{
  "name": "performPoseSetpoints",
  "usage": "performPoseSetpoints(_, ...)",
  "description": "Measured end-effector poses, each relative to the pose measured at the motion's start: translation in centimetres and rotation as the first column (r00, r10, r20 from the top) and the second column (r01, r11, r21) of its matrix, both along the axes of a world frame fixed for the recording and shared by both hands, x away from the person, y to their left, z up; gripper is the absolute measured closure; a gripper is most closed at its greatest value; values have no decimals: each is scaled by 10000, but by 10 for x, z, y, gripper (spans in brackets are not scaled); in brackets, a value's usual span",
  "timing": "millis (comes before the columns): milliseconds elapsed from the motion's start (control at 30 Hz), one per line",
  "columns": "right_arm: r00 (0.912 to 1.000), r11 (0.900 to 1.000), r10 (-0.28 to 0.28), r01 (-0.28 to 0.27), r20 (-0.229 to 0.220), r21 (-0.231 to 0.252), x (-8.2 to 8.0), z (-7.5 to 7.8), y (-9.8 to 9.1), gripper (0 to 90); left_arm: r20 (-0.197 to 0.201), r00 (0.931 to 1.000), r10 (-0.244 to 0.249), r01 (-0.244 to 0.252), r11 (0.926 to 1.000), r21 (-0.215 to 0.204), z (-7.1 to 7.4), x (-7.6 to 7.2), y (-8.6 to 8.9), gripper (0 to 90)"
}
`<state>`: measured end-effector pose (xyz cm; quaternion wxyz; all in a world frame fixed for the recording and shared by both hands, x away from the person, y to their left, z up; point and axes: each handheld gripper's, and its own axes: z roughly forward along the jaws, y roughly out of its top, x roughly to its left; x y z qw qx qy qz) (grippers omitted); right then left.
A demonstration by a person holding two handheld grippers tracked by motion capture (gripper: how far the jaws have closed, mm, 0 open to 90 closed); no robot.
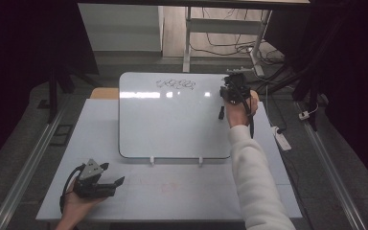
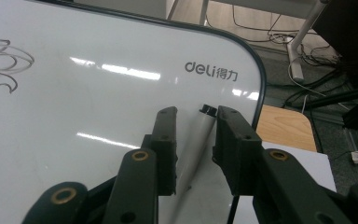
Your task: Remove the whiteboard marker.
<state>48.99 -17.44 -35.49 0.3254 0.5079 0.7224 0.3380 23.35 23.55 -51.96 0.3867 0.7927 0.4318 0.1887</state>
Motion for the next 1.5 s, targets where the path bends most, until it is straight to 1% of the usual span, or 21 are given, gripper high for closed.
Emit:
performPoseSetpoints(33, 10000, 10000, -59, 59, 1, -57, 1, -1, 1, 716, 4, 10000, -5, 5, 10000, 11, 0, 0, 0, 211)
performPoseSetpoints(233, 9999, 9999, -114, 114, 59, 18, 1, -3, 4, 741, 0, 10000, -9, 9, 10000, 10, 0, 0, 1, 214)
performPoseSetpoints(267, 9999, 9998, -107, 106, 44, 169, 2, -4, 5, 746, -3, 10000, 1, -1, 10000, 26, -1, 0, 1, 214)
performPoseSetpoints(367, 9999, 9993, -138, 138, 5, 346, 2, -5, 7, 750, 1, 10000, -2, 2, 10000, 37, -1, 0, 1, 214)
performPoseSetpoints(500, 9998, 9995, -208, 206, 66, 227, 3, -6, 9, 756, -5, 10000, -9, 9, 10000, 42, -1, 0, 1, 216)
performPoseSetpoints(633, 9998, 9988, -216, 215, 20, 440, 2, -5, 8, 772, -3, 10000, 4, -4, 10000, 32, -1, 0, 2, 217)
performPoseSetpoints(667, 9999, 9981, -149, 150, -23, 606, 3, -5, 8, 799, 2, 10000, 3, -3, 10000, 36, -1, 0, 2, 217)
performPoseSetpoints(700, 9999, 9979, -140, 141, -19, 631, 2, -5, 8, 800, 0, 10000, 4, -4, 10000, 36, -1, 0, 2, 217)
performPoseSetpoints(733, 9999, 9988, -143, 141, 37, 474, 2, -5, 9, 799, -9, 10000, 7, -7, 10000, 31, -1, 0, 2, 217)
performPoseSetpoints(767, 9999, 9991, -103, 101, 44, 415, 2, -5, 10, 800, -12, 10000, 9, -9, 10000, 32, -1, 0, 2, 217)
performPoseSetpoints(900, 9999, 9991, -15, 11, 116, 414, 0, -5, 10, 802, -28, 10000, 51, -51, 10000, 26, -2, 0, 3, 217)
performPoseSetpoints(1033, 9997, 9984, 89, -102, 227, 554, -3, -5, 7, 802, -51, 10000, 64, -64, 10000, 11, -2, 1, 4, 218)
performPoseSetpoints(1100, 9991, 9972, 213, -239, 377, 712, -8, -4, 4, 802, -70, 10000, 64, -64, 10000, 5, -2, 1, 4, 218)
performPoseSetpoints(1300, 9960, 9931, 564, -631, 692, 987, -20, -1, -3, 802, -94, 9999, 107, -106, 9999, 53, -3, 1, 4, 218)
performPoseSetpoints(1400, 9926, 9881, 775, -890, 934, 1253, -28, 0, -7, 802, -125, 9997, 200, -200, 9998, 19, -4, 1, 6, 218)
performPoseSetpoints(1433, 9926, 9881, 775, -890, 934, 1253, -28, 0, -7, 802, -125, 9997, 200, -200, 9998, 19, -4, 1, 6, 218)
performPoseSetpoints(1467, 9891, 9836, 980, -1131, 1102, 1406, -33, 0, -10, 802, -153, 9996, 257, -257, 9997, -18, -4, 2, 7, 219)
performPoseSetpoints(1500, 9881, 9824, 1037, -1197, 1139, 1436, -35, 0, -11, 802, -153, 9996, 257, -257, 9997, -18, -4, 2, 7, 219)
